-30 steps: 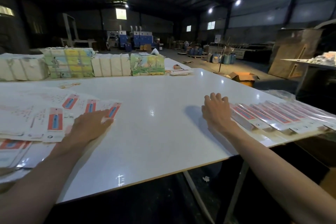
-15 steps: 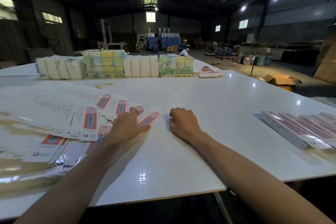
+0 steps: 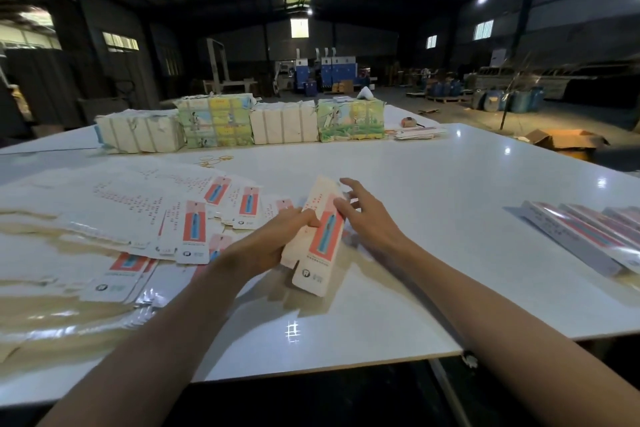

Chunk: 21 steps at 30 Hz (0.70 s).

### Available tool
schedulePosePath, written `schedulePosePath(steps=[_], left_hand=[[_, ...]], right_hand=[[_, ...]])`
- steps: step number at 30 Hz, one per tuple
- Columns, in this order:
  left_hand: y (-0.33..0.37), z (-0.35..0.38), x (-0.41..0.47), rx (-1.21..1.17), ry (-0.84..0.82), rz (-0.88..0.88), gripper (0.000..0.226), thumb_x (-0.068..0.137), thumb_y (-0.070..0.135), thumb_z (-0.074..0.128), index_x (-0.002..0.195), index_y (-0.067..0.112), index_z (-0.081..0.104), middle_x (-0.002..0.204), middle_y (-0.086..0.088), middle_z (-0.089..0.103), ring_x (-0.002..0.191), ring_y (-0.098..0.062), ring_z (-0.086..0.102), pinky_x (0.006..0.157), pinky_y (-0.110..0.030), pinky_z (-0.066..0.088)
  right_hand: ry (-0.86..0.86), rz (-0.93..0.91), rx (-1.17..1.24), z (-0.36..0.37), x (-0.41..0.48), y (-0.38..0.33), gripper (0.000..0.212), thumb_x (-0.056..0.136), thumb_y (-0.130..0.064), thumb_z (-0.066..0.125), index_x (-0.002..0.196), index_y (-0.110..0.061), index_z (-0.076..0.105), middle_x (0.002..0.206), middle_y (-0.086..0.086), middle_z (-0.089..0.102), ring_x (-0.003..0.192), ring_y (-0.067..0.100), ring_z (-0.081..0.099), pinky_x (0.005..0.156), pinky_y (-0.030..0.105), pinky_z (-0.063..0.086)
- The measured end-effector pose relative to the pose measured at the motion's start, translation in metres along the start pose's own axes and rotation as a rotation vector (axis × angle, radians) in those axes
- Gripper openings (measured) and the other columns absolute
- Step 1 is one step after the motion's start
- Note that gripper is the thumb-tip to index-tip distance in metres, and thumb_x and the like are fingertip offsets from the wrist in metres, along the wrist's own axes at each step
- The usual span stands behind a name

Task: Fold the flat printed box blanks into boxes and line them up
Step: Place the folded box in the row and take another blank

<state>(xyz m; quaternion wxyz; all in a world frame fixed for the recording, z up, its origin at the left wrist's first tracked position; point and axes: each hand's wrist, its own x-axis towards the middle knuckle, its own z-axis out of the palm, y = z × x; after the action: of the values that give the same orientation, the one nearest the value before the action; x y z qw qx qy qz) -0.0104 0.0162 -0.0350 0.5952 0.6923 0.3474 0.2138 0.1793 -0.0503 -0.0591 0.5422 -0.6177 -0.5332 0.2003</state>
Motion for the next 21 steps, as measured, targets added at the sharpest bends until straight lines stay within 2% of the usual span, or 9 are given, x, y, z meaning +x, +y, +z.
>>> schedulePosePath(steps=[2, 5, 7, 8, 10, 12, 15, 19, 21], left_hand=[[-0.004, 0.007, -0.002, -0.177, -0.054, -0.033, 0.030, 0.101, 0.021, 0.060, 0.131, 0.020, 0.054, 0.106, -0.013, 0.079, 0.100, -0.030, 0.078, 0.083, -0.045, 0.064], [-0.010, 0.016, -0.001, -0.453, -0.136, -0.061, 0.047, 0.102, 0.017, 0.059, 0.147, 0.015, 0.048, 0.137, -0.028, 0.064, 0.128, -0.044, 0.064, 0.110, -0.060, 0.050], [-0.010, 0.018, 0.001, -0.556, -0.144, -0.064, 0.052, 0.105, 0.032, 0.061, 0.152, 0.015, 0.047, 0.140, -0.029, 0.061, 0.130, -0.045, 0.061, 0.118, -0.060, 0.041], [-0.008, 0.018, 0.000, -0.593, -0.161, -0.074, 0.052, 0.106, 0.043, 0.058, 0.150, 0.016, 0.051, 0.133, -0.026, 0.065, 0.122, -0.042, 0.065, 0.115, -0.055, 0.045], [-0.004, 0.018, -0.004, -0.615, -0.213, -0.095, 0.055, 0.106, 0.062, 0.045, 0.135, 0.018, 0.060, 0.110, -0.018, 0.072, 0.095, -0.033, 0.073, 0.092, -0.044, 0.061], [-0.005, 0.017, -0.004, -0.542, -0.239, -0.074, 0.055, 0.105, 0.067, 0.038, 0.124, 0.020, 0.060, 0.097, -0.014, 0.073, 0.080, -0.029, 0.075, 0.072, -0.039, 0.063], [-0.007, 0.016, -0.003, -0.382, -0.248, -0.013, 0.050, 0.104, 0.066, 0.043, 0.118, 0.021, 0.057, 0.099, -0.016, 0.070, 0.082, -0.033, 0.071, 0.075, -0.042, 0.059], [-0.005, 0.014, -0.002, -0.336, -0.285, 0.005, 0.051, 0.102, 0.065, 0.044, 0.108, 0.019, 0.065, 0.116, -0.017, 0.069, 0.078, -0.024, 0.076, 0.067, -0.033, 0.063], [-0.008, 0.012, 0.000, -0.353, -0.322, 0.012, 0.053, 0.103, 0.065, 0.043, 0.107, 0.018, 0.067, 0.117, -0.017, 0.066, 0.079, -0.024, 0.076, 0.068, -0.033, 0.063]], right_hand=[[-0.008, -0.049, -0.019, -0.002, 0.001, 0.003, 0.030, 0.109, -0.038, 0.056, 0.138, -0.031, 0.059, 0.128, 0.002, 0.066, 0.106, 0.016, 0.072, 0.072, 0.027, 0.065], [-0.015, -0.048, 0.029, -0.003, 0.003, 0.005, 0.023, 0.108, -0.038, 0.059, 0.127, -0.031, 0.068, 0.126, -0.001, 0.066, 0.105, 0.016, 0.073, 0.080, 0.029, 0.065], [-0.042, 0.005, 0.137, -0.003, 0.004, 0.003, 0.019, 0.106, -0.033, 0.063, 0.120, -0.026, 0.073, 0.115, 0.003, 0.070, 0.102, 0.021, 0.076, 0.081, 0.034, 0.066], [-0.047, 0.011, 0.162, -0.004, 0.005, 0.001, 0.017, 0.105, -0.030, 0.065, 0.117, -0.021, 0.074, 0.107, 0.005, 0.073, 0.099, 0.021, 0.077, 0.078, 0.032, 0.065], [-0.064, 0.011, 0.171, -0.007, 0.006, -0.004, 0.018, 0.104, -0.024, 0.067, 0.116, -0.012, 0.072, 0.101, 0.009, 0.076, 0.095, 0.022, 0.079, 0.075, 0.027, 0.063], [-0.101, 0.037, 0.188, -0.009, 0.006, -0.009, 0.023, 0.104, -0.024, 0.066, 0.117, -0.005, 0.070, 0.101, 0.013, 0.076, 0.095, 0.025, 0.079, 0.081, 0.030, 0.064], [-0.152, 0.081, 0.154, -0.016, 0.006, -0.019, 0.035, 0.104, -0.031, 0.066, 0.107, 0.003, 0.068, 0.091, 0.012, 0.078, 0.091, 0.029, 0.078, 0.083, 0.034, 0.064], [-0.201, 0.121, 0.093, -0.028, 0.005, -0.023, 0.041, 0.102, -0.043, 0.066, 0.094, -0.003, 0.072, 0.089, 0.007, 0.080, 0.087, 0.022, 0.079, 0.074, 0.025, 0.061], [-0.266, 0.129, 0.126, -0.032, 0.004, -0.021, 0.042, 0.101, -0.045, 0.067, 0.096, -0.005, 0.078, 0.094, 0.009, 0.080, 0.090, 0.022, 0.079, 0.074, 0.023, 0.060]])
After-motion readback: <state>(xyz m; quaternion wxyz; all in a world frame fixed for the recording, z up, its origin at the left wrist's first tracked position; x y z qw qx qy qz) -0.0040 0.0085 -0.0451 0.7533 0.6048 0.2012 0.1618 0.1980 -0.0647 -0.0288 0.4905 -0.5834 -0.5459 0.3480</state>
